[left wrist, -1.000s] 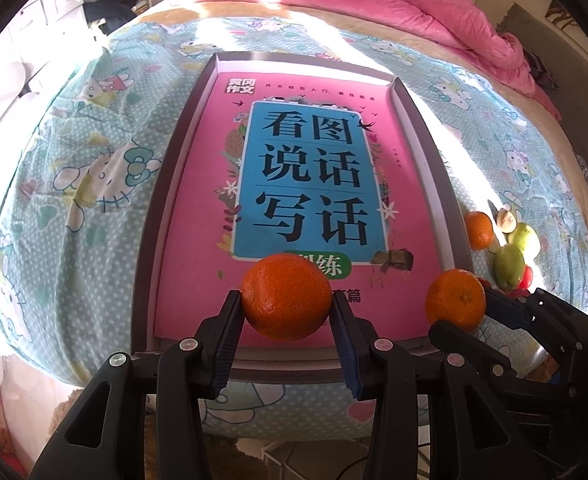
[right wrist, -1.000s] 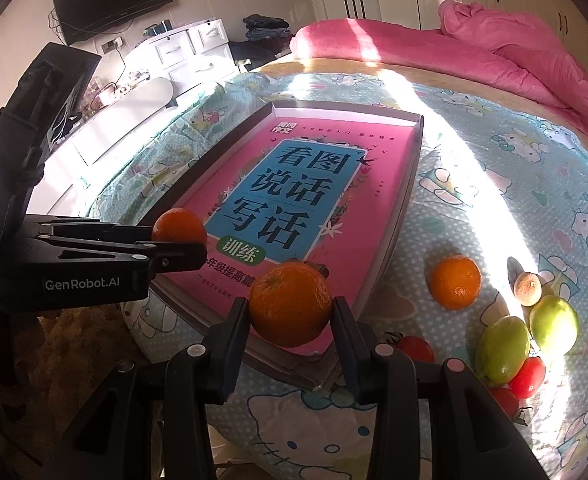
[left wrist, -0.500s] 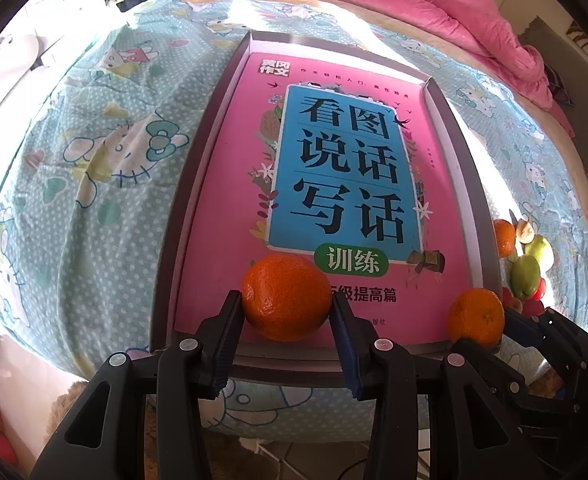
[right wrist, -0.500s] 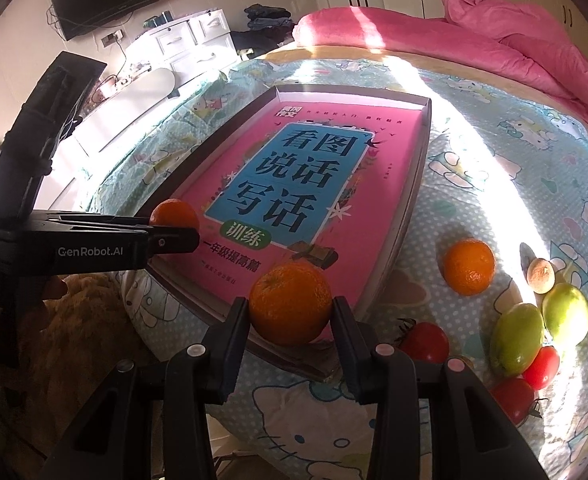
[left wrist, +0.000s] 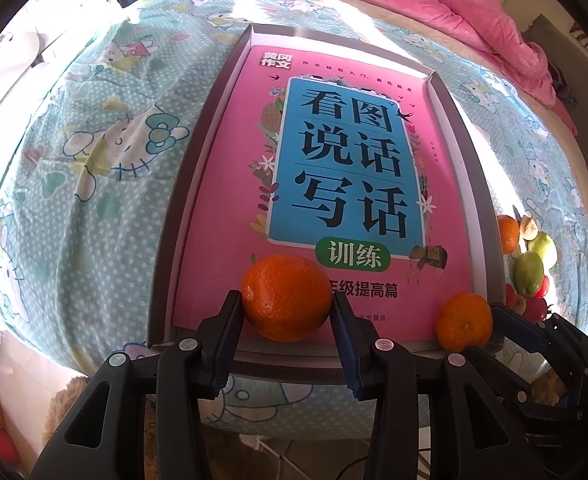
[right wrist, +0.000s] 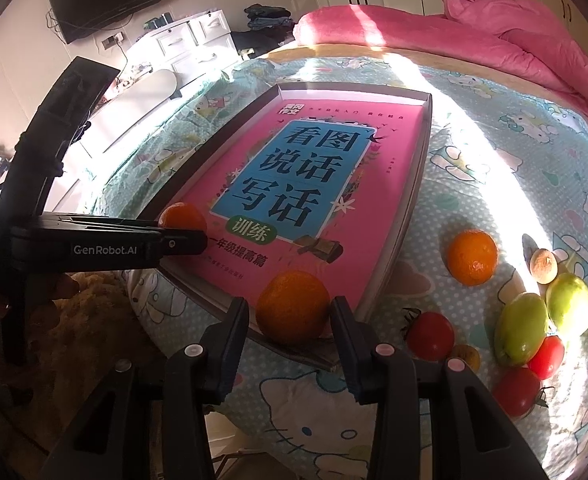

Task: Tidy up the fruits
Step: 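Carry the oranges in both tools over to the pink workbook tray, then lower both oranges onto the workbook inside the tray and open both tools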

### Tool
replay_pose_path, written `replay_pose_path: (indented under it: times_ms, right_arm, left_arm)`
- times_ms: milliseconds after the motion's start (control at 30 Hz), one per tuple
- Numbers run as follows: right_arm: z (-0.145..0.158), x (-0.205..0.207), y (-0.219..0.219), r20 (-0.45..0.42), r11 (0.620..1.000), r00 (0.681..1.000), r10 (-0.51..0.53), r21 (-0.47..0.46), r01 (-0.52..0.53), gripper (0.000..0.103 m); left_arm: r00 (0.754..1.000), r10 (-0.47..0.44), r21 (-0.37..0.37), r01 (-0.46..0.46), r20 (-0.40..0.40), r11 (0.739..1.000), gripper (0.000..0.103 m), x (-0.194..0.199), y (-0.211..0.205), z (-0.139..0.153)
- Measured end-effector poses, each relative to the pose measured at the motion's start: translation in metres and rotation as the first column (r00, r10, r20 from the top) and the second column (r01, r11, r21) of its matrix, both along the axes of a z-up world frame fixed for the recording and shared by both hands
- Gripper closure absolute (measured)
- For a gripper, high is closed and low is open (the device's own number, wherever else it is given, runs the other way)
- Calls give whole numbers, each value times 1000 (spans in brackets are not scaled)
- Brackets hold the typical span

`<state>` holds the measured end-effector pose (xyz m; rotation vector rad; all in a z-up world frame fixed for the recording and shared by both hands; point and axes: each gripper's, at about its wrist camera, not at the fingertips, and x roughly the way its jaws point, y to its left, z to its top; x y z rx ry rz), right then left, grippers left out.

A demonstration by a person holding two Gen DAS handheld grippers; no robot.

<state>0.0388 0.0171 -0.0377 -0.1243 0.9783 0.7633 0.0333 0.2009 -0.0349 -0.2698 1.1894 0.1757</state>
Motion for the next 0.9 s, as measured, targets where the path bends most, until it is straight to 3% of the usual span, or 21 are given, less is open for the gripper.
replay_pose_path:
  times_ms: [267, 367, 700, 900]
  right_arm:
    - [5, -2, -8, -5, 999, 1000, -17, 35, 17, 56]
    - [8, -4, -11, 1, 999, 1000, -24, 44, 24, 55]
    - [16, -3, -20, 11, 996, 998, -58, 66, 57, 52]
    - [21, -3, -27, 19, 994, 997, -76, 84, 74, 50]
  left_arm:
    - [1000, 9, 9, -9, 0, 1000, 56, -1, 1, 2]
    - [1000, 19, 23, -19, 5, 1000, 48, -2, 2, 4]
    - [999, 28, 35, -29, 29, 999, 46, -5, 3, 13]
    - [998, 41, 39, -44, 57, 998, 37, -7, 3, 22]
